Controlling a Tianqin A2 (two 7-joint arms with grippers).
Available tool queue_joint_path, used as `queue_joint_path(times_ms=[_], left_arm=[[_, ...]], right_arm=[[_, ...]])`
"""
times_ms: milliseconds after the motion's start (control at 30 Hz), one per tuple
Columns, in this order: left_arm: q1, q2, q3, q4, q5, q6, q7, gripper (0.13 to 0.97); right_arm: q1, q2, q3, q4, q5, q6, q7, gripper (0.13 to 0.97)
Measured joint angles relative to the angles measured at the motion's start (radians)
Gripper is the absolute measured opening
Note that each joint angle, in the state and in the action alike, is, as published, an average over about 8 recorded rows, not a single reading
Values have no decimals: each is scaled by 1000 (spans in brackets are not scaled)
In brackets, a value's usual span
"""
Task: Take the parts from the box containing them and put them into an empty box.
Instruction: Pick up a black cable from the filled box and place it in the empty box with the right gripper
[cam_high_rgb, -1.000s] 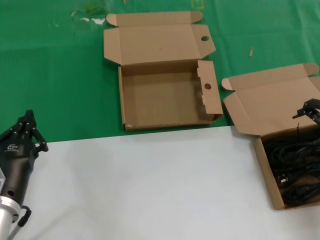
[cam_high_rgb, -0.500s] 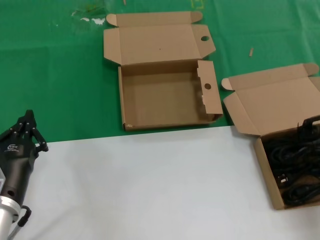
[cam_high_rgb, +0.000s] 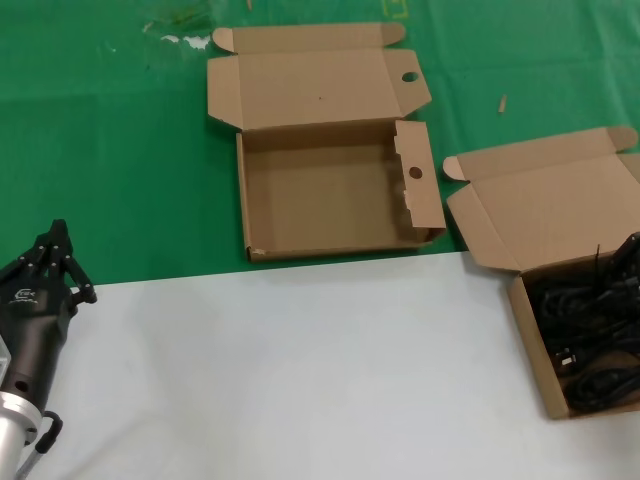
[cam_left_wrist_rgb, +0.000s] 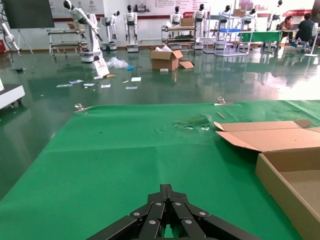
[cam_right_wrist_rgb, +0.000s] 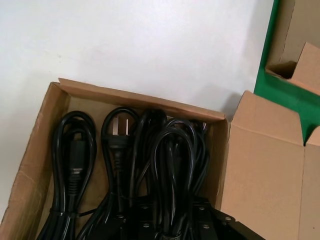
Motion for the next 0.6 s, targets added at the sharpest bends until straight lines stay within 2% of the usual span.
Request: queue_joint_path(times_ms=[200, 400, 600], left_arm=[[0, 0, 0, 0, 0, 0, 0, 140], [0, 0, 0, 0, 0, 0, 0, 140], [0, 0, 0, 0, 0, 0, 0, 140]], right_arm=[[19, -1, 0, 9, -1, -32, 6, 240], [61, 0, 1, 45, 1, -97, 53, 223], [163, -10, 6, 118, 11, -212, 150, 212]])
